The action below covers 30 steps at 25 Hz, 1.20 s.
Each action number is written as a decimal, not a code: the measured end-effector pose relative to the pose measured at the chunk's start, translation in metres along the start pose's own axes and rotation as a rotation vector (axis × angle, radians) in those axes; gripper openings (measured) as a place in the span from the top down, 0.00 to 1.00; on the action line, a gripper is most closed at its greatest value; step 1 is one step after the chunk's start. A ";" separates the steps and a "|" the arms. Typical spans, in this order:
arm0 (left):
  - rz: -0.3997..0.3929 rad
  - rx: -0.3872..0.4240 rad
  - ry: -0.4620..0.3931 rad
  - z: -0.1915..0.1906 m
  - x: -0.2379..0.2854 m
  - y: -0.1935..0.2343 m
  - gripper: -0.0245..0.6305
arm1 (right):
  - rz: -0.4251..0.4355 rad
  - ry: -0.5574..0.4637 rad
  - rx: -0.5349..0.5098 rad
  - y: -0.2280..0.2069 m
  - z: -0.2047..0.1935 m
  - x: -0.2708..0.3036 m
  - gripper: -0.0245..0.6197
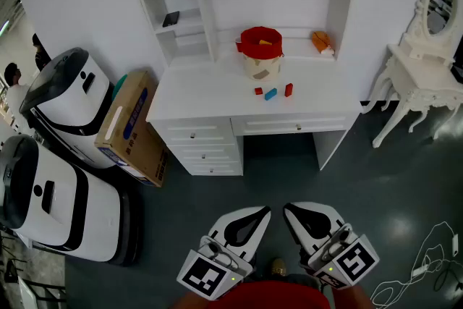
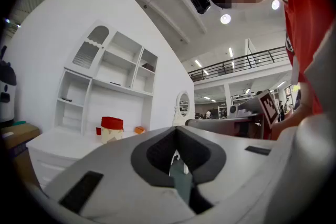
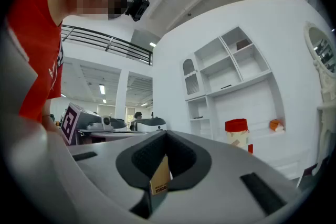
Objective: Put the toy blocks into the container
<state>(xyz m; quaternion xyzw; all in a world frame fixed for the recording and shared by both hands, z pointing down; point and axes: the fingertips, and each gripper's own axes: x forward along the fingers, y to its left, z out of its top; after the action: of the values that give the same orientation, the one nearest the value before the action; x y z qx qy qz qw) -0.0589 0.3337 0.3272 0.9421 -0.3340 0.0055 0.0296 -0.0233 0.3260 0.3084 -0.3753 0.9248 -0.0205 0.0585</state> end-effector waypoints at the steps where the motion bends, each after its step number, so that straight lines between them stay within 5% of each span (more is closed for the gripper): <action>1: 0.002 -0.001 0.001 0.000 0.000 0.000 0.94 | 0.002 0.001 0.000 0.000 -0.001 0.000 0.95; 30: 0.045 0.033 -0.002 0.005 0.033 0.003 0.94 | 0.021 -0.025 -0.022 -0.030 0.007 -0.005 0.95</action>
<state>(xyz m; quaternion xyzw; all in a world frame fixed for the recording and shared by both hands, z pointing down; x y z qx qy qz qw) -0.0353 0.3099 0.3232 0.9348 -0.3548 0.0109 0.0136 0.0016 0.3085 0.3047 -0.3665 0.9281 -0.0047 0.0660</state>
